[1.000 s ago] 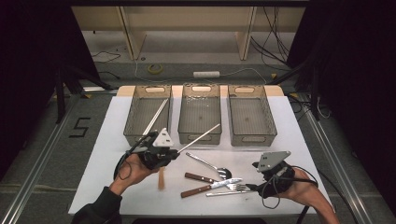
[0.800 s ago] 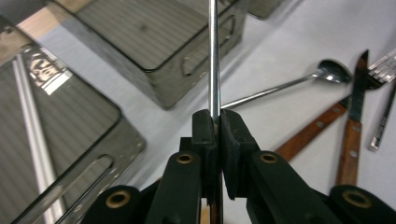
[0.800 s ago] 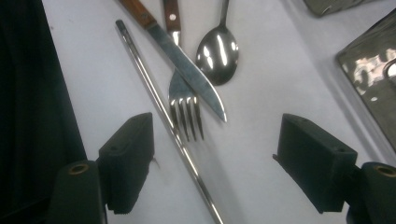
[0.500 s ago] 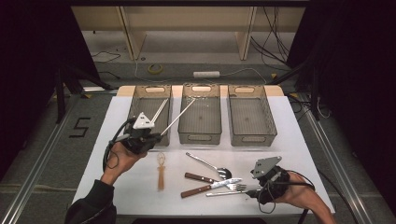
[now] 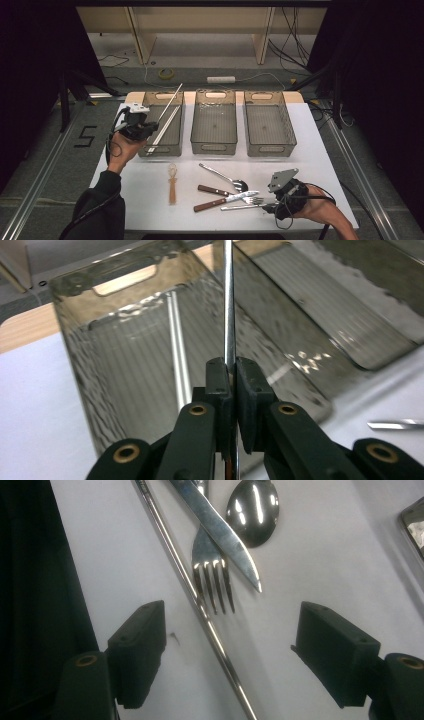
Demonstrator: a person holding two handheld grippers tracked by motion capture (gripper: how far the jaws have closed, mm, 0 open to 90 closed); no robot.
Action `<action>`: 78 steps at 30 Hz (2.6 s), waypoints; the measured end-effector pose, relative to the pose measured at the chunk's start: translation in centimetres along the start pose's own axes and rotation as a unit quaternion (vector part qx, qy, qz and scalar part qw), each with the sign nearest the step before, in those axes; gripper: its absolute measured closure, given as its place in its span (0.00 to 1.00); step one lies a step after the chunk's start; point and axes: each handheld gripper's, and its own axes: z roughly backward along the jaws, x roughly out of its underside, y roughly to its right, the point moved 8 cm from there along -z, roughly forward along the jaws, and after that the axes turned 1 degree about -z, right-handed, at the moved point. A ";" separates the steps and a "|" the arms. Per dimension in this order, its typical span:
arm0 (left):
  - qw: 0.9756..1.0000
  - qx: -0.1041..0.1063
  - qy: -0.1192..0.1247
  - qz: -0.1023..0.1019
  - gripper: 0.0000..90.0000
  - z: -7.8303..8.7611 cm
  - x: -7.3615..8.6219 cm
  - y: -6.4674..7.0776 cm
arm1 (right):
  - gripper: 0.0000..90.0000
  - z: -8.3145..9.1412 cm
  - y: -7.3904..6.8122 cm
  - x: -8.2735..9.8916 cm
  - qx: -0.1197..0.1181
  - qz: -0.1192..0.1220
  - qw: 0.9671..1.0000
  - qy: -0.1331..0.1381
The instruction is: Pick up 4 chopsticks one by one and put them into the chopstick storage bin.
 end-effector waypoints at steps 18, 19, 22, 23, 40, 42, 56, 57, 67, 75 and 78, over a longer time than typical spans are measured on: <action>0.998 -0.045 -0.038 0.035 0.94 -3.6 1.0 -3.7 | 0.31 -0.2 -0.5 -0.1 -0.009 0.003 1.000 -0.004; 0.997 -0.046 -0.040 0.037 0.94 -3.7 1.1 -3.7 | 0.31 -0.2 -0.4 -0.1 -0.007 0.002 1.000 -0.004; 0.997 -0.050 -0.048 0.042 0.93 -4.2 1.5 -3.8 | 0.31 -0.1 -0.4 -0.1 -0.007 0.003 1.000 -0.004; 0.996 -0.050 -0.052 0.043 0.93 -4.4 1.6 -3.8 | 0.31 -0.1 -0.4 -0.1 -0.007 0.003 1.000 -0.003; 0.995 -0.033 -0.043 0.078 0.71 -3.3 1.7 -3.2 | 0.31 -0.1 -0.4 0.0 -0.007 0.003 1.000 -0.005; 0.996 -0.022 -0.035 0.080 0.65 -2.5 1.7 -2.6 | 0.31 -0.1 -0.4 0.0 -0.009 0.005 1.000 -0.007; 0.995 0.088 0.034 0.039 0.30 2.7 2.6 4.7 | 0.46 -0.7 -0.8 0.3 -0.020 0.025 0.998 -0.046; 0.994 0.092 0.041 0.037 0.29 3.0 2.7 5.4 | 0.47 -0.7 -0.7 0.4 -0.018 0.027 0.998 -0.049; 0.990 0.113 0.080 -0.007 0.25 5.0 4.8 9.8 | 0.62 -1.4 -0.2 0.6 -0.036 0.019 0.996 -0.077; 0.989 0.117 0.088 -0.016 0.23 5.9 6.5 11.1 | 0.71 -1.8 -0.3 0.7 -0.047 0.004 0.994 -0.102; 0.989 0.120 0.090 -0.015 0.22 6.1 6.9 11.5 | 0.72 -2.0 -0.1 0.7 -0.047 0.013 0.994 -0.102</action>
